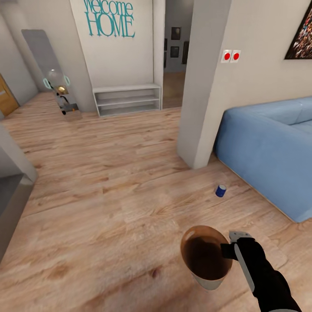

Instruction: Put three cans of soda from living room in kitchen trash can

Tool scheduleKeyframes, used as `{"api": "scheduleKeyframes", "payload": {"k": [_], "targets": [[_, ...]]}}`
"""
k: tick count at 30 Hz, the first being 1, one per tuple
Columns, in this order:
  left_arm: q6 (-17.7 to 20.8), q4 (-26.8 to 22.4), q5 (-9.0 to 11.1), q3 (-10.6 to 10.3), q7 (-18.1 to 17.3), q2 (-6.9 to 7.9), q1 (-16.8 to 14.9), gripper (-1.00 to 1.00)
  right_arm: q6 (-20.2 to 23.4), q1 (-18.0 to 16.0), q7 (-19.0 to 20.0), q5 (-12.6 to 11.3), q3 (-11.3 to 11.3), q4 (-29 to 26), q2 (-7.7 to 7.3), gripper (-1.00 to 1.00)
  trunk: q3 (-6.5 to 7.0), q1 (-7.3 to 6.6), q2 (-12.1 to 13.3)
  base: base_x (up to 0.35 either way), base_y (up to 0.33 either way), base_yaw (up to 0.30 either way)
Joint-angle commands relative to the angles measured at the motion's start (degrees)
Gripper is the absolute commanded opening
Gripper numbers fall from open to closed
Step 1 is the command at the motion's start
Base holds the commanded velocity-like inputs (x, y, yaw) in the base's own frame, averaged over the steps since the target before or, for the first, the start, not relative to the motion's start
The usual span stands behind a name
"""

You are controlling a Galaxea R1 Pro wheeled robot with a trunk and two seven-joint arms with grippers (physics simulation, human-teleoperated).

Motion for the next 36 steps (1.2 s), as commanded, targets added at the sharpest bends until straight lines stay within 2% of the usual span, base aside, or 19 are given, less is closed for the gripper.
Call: {"api": "scheduleKeyframes", "payload": {"k": [1,36], "targets": [[0.0,0.0,0.0,0.0,0.0,0.00,0.0,1.00,0.0,0.0,0.3,-0.6,0.0,0.0,0.01,-1.00,0.00,0.00,0.0,0.342,0.112,0.000],[0.0,0.0,0.0,0.0,0.0,0.00,0.0,1.00,0.0,0.0,0.4,-0.6,0.0,0.1,0.09,-1.00,0.00,0.00,0.0,0.342,0.112,0.000]]}}
